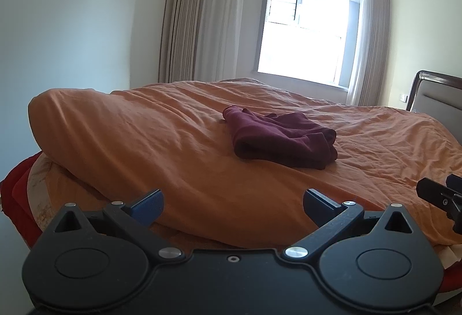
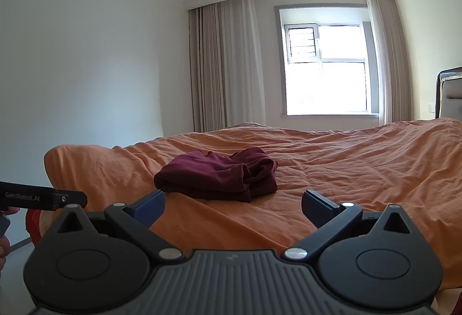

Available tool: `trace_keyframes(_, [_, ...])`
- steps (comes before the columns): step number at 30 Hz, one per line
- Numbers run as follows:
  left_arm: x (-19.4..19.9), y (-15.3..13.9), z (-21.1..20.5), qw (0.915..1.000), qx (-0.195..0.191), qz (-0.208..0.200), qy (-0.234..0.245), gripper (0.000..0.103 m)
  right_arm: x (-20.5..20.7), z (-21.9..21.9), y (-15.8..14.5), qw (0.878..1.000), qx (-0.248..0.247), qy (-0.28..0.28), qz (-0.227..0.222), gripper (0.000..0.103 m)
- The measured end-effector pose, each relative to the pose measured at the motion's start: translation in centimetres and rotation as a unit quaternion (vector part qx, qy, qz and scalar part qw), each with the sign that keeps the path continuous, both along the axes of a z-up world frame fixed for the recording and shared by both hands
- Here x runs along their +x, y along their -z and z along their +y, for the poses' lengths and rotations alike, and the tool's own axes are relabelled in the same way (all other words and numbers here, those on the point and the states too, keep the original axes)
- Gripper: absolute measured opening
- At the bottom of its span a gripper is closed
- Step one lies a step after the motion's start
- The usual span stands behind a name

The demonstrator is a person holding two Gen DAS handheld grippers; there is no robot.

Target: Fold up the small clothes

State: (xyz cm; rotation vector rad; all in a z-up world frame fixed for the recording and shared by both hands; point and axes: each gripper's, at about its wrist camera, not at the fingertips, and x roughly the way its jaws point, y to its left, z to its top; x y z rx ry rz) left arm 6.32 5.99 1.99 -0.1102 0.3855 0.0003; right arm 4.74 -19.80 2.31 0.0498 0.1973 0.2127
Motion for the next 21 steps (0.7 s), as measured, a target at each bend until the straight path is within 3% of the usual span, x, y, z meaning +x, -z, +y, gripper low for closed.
trace_keyframes(6, [0.1, 0.3, -0.3, 0.9998, 0.009, 0.008, -0.015, 0.102, 0.1, -0.2, 0.2, 1.000, 0.000, 0.000, 0.003, 0.103])
trace_keyframes(21, [0.0, 0.7, -1.1, 0.9998, 0.020, 0.009, 0.003, 0.102, -0.3, -0.8, 0.0, 1.000, 0.001, -0.001, 0.002, 0.103])
